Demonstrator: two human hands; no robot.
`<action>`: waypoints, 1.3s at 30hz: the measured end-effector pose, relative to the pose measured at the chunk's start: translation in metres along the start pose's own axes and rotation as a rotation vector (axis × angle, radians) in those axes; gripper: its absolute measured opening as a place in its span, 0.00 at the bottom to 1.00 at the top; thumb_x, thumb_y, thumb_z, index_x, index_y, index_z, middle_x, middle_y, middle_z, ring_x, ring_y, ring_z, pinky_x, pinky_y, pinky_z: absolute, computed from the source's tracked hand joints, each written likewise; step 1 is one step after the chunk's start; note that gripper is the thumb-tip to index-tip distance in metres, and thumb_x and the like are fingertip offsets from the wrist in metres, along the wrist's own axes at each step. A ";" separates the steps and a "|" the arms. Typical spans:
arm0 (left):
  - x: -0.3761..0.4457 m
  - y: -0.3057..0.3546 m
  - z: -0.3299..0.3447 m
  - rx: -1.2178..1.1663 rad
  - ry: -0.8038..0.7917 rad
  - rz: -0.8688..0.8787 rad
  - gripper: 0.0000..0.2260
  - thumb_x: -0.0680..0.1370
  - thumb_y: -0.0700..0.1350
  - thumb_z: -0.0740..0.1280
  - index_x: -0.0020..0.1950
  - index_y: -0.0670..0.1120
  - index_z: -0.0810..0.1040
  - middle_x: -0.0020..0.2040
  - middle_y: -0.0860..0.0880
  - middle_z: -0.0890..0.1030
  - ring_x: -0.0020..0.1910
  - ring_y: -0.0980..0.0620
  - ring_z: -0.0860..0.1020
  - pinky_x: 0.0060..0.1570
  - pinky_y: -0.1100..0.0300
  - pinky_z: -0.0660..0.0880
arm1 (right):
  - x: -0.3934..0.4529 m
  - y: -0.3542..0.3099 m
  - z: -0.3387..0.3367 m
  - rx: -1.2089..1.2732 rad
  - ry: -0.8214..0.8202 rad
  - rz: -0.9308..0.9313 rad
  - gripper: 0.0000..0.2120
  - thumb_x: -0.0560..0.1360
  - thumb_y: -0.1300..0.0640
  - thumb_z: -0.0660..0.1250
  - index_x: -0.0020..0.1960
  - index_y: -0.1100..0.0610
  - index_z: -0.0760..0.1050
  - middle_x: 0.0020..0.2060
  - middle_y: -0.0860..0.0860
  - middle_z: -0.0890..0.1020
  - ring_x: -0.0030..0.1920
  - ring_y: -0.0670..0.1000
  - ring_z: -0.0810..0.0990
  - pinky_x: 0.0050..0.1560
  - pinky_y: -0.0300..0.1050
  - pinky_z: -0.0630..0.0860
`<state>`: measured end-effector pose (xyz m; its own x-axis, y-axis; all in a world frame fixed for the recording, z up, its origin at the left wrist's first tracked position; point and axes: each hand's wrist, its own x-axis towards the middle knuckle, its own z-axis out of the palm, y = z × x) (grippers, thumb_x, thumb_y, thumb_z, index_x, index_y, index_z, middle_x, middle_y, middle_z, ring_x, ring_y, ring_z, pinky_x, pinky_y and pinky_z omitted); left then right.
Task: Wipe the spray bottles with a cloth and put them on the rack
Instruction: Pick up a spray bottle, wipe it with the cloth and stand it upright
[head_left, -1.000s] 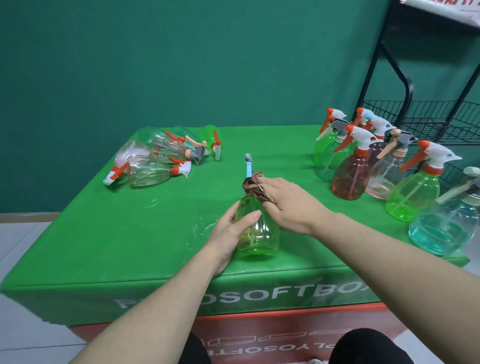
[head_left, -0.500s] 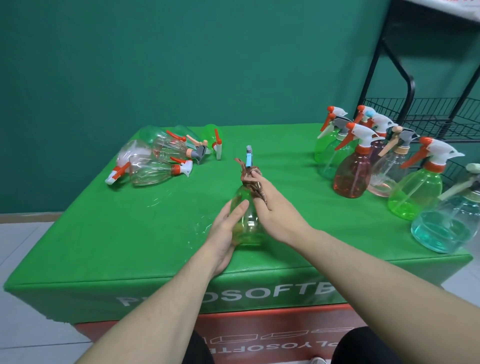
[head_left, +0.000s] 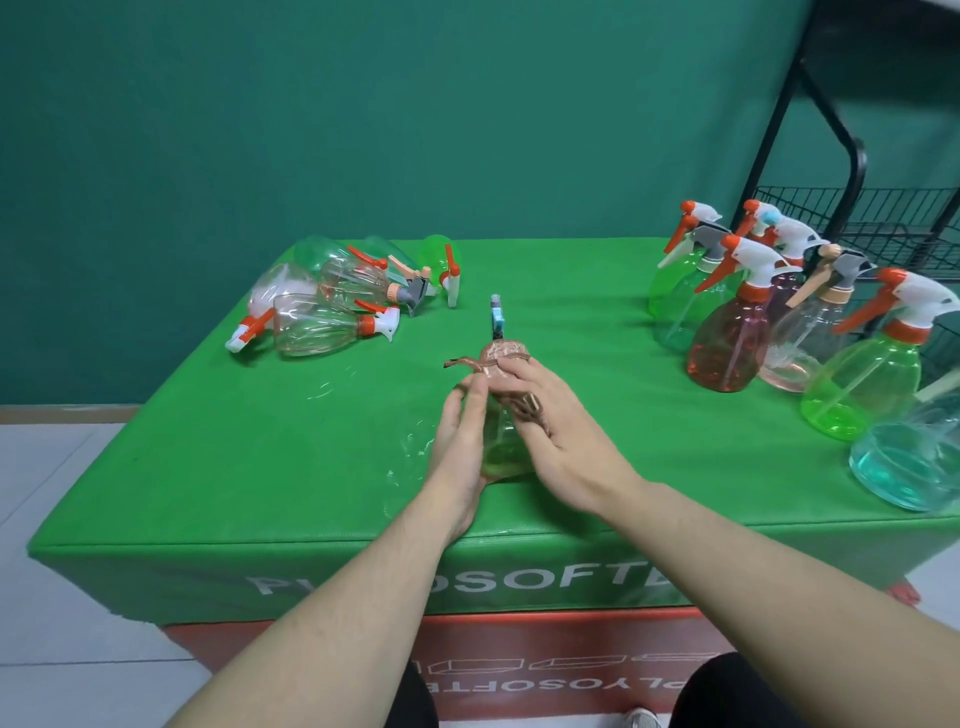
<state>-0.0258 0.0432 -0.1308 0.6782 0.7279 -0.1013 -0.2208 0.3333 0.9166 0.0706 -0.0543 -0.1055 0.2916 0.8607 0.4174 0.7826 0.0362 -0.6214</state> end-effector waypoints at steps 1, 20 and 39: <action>0.002 -0.001 0.000 -0.014 0.001 -0.017 0.37 0.69 0.72 0.67 0.70 0.51 0.75 0.61 0.45 0.85 0.58 0.45 0.85 0.51 0.43 0.83 | -0.005 0.000 0.003 -0.029 0.002 -0.033 0.25 0.77 0.55 0.55 0.73 0.51 0.72 0.77 0.45 0.67 0.80 0.49 0.56 0.81 0.50 0.51; 0.003 0.000 -0.004 -0.113 -0.106 -0.050 0.23 0.83 0.59 0.62 0.74 0.48 0.74 0.66 0.44 0.82 0.63 0.45 0.82 0.53 0.49 0.82 | -0.020 -0.010 0.009 -0.255 0.239 -0.238 0.18 0.82 0.57 0.60 0.71 0.56 0.74 0.70 0.53 0.75 0.75 0.41 0.58 0.80 0.47 0.52; 0.010 -0.010 -0.014 -0.111 -0.092 -0.034 0.23 0.80 0.61 0.66 0.73 0.52 0.72 0.64 0.38 0.82 0.59 0.40 0.82 0.58 0.41 0.79 | 0.020 -0.016 0.022 0.117 0.193 0.230 0.20 0.85 0.54 0.53 0.74 0.56 0.70 0.74 0.49 0.71 0.76 0.44 0.64 0.78 0.40 0.56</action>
<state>-0.0261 0.0556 -0.1460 0.7467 0.6590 -0.0907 -0.2696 0.4244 0.8644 0.0515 -0.0266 -0.1023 0.5615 0.7409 0.3686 0.6191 -0.0805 -0.7812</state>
